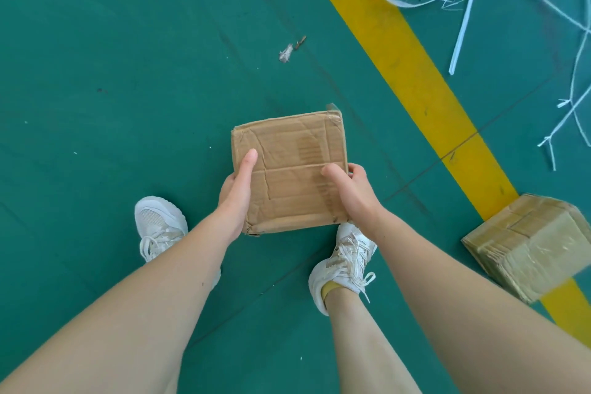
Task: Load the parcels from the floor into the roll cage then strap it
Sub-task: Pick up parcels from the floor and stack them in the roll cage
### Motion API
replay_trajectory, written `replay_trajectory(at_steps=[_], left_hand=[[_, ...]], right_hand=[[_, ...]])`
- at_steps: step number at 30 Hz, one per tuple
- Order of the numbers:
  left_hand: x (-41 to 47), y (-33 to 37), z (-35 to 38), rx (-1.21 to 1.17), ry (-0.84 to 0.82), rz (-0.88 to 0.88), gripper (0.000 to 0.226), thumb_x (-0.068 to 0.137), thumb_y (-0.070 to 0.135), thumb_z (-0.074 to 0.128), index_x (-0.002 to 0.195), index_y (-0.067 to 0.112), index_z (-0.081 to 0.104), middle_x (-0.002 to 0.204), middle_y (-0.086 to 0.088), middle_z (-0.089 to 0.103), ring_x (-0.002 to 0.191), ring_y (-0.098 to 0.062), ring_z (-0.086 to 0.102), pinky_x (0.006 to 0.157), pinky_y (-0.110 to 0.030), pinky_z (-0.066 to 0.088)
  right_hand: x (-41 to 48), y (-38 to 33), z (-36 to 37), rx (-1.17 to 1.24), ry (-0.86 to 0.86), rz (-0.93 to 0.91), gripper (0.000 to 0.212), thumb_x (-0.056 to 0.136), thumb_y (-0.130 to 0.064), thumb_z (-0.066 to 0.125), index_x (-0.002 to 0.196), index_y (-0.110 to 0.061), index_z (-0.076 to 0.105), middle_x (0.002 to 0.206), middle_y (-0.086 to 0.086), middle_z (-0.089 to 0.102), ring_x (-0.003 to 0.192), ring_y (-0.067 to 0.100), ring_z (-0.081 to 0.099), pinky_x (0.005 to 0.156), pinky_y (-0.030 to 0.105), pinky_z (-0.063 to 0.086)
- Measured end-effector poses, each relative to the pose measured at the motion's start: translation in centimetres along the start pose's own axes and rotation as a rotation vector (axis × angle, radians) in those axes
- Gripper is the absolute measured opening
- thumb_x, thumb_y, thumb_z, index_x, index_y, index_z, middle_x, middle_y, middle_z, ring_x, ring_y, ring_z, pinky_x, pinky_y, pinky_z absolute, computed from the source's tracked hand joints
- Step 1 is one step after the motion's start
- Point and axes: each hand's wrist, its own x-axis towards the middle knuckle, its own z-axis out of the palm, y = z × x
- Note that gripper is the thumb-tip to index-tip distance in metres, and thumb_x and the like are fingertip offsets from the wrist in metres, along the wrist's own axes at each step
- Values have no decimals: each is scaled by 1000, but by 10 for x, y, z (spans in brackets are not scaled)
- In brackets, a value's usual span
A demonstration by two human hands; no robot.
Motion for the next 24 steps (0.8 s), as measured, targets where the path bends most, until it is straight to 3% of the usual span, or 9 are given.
replay_trajectory(at_steps=[3,6,8,11,15,18,22,24], left_hand=[[-29,16,-20,66,-5,21,50,87,64,50,116,24,61,115,7,64,105,-18,60,89,-35,43],[-70,40,-44,87,-31,58,28,91,51,50,94,26,61,100,4,67,92,-15,60,93,-36,45],[-101,59,-60,79,-46,69,26,91,49,50,94,26,60,100,3,67,92,-16,60,96,-37,44],[-157,94,-87,57,-61,101,23,92,48,51,95,26,59,96,3,66,87,-16,60,85,-35,45],[-241,139,-130,70,-80,169,35,88,53,57,112,27,61,108,4,69,96,-17,62,87,-37,47],[-309,166,-165,70,-94,228,45,87,56,58,123,28,60,115,5,67,104,-18,61,98,-43,44],[-400,194,-209,35,-116,314,39,92,53,52,120,27,59,110,3,67,98,-18,60,84,-39,45],[-438,204,-231,9,-116,356,37,93,50,48,118,25,59,109,0,66,95,-18,58,86,-40,45]], right_hand=[[-41,-20,0,-23,-27,-28,42,88,-37,56,126,-19,49,116,-1,62,103,18,63,88,41,55],[-89,-49,4,17,-28,-97,23,92,-27,51,112,-20,58,111,-3,66,103,18,63,78,33,50],[-124,-69,8,51,-26,-131,18,92,-24,50,105,-21,61,108,-3,67,99,19,63,72,31,48],[-179,-102,16,99,-9,-170,23,93,-23,48,111,-20,62,107,-4,67,92,17,61,66,29,44],[-261,-151,29,161,42,-194,19,94,-24,47,106,-18,61,97,-3,63,79,13,55,63,28,39],[-330,-187,39,208,71,-217,21,93,-27,48,107,-19,62,98,-1,64,80,16,54,65,31,40],[-421,-231,51,217,81,-284,26,91,-31,49,108,-16,61,99,2,63,83,20,52,67,33,40],[-462,-251,56,203,74,-339,26,91,-33,48,107,-17,60,98,3,62,84,21,52,70,35,39]])
